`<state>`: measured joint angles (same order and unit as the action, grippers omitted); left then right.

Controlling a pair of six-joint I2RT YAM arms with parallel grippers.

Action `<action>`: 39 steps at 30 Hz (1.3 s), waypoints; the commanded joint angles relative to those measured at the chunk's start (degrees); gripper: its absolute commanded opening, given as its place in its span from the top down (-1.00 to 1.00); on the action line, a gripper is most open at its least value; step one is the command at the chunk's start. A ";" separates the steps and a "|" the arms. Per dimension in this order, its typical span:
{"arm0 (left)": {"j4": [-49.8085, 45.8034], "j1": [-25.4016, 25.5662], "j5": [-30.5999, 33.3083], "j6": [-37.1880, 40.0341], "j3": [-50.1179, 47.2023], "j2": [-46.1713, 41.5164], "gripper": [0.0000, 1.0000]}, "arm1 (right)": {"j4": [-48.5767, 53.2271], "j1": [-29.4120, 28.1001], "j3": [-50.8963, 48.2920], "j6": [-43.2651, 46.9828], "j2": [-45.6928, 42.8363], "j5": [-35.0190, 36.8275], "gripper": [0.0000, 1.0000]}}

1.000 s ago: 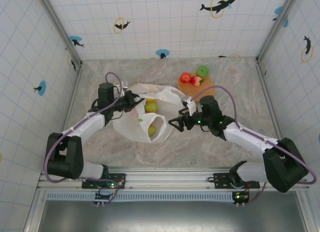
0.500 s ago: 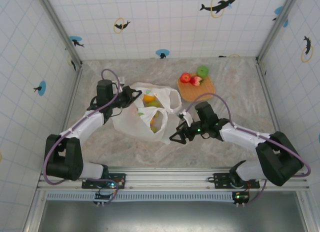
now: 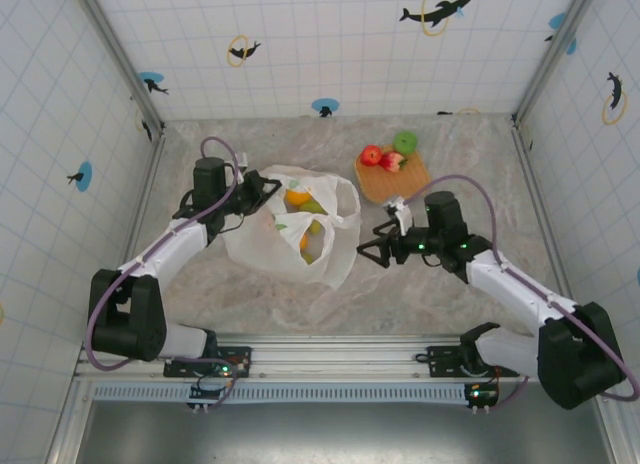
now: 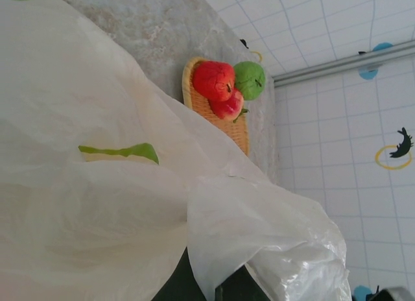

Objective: Place the fruits into the plastic bag

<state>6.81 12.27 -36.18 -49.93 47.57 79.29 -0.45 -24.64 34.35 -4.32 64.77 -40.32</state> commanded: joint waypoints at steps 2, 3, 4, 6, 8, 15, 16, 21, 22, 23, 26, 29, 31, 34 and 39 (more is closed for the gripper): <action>-1.09 0.28 -2.32 1.41 0.60 0.63 1.00 | -6.19 5.40 -0.24 -5.30 -3.90 3.32 -0.85; -1.18 0.35 -2.52 1.42 0.29 0.69 1.00 | -8.19 6.85 -0.39 -7.05 -4.54 3.48 -0.86; -0.71 0.44 -2.99 1.27 -0.04 0.78 1.00 | -9.46 7.82 -0.22 -8.80 -4.84 4.86 -0.87; 0.66 0.56 -3.84 0.57 -0.67 0.79 1.00 | -10.01 9.34 0.92 -12.74 -4.76 9.80 -0.88; 1.79 0.59 -4.24 0.45 -1.11 0.53 1.00 | -8.88 9.70 2.47 -16.41 -3.81 17.39 -0.90; 1.96 0.60 -3.08 1.07 -1.84 -0.39 1.00 | -4.47 9.64 5.80 -26.53 1.06 34.26 -0.91; 2.55 0.60 -3.03 0.87 -2.06 -0.58 1.00 | -6.07 9.61 5.42 -28.10 1.14 34.71 -0.91; 2.82 0.60 -1.63 0.88 -2.15 -0.60 1.00 | -2.94 9.86 10.83 -30.31 5.61 36.58 -0.92; 2.69 0.57 -1.97 0.73 -2.13 -0.38 1.00 | -1.24 9.81 12.71 -30.08 7.18 36.58 -0.91; 2.83 0.56 -2.62 0.59 -2.18 -0.21 1.00 | -0.33 9.79 14.58 -29.73 8.85 36.26 -0.91; 2.48 0.61 -3.39 1.28 -2.23 0.12 1.00 | 0.51 9.81 18.52 -28.87 13.51 36.47 -0.90; 1.47 0.52 -2.69 2.70 -2.26 0.55 1.00 | 0.45 9.75 21.70 -28.08 18.57 37.92 -0.88; 1.04 0.59 -2.63 2.91 -2.14 1.02 1.00 | 0.06 9.75 23.77 -27.46 22.09 38.46 -0.87; 0.81 0.62 -2.86 3.30 -1.87 1.40 1.00 | 0.17 9.70 27.66 -25.17 27.74 39.72 -0.87; 0.31 0.36 -2.10 4.05 -1.77 1.81 1.00 | 2.55 9.75 36.78 -22.55 37.32 41.92 -0.82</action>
<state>7.79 12.69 -38.37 -47.79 45.78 80.29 0.40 -14.98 65.76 -29.36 98.89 -1.13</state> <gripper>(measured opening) 0.041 0.916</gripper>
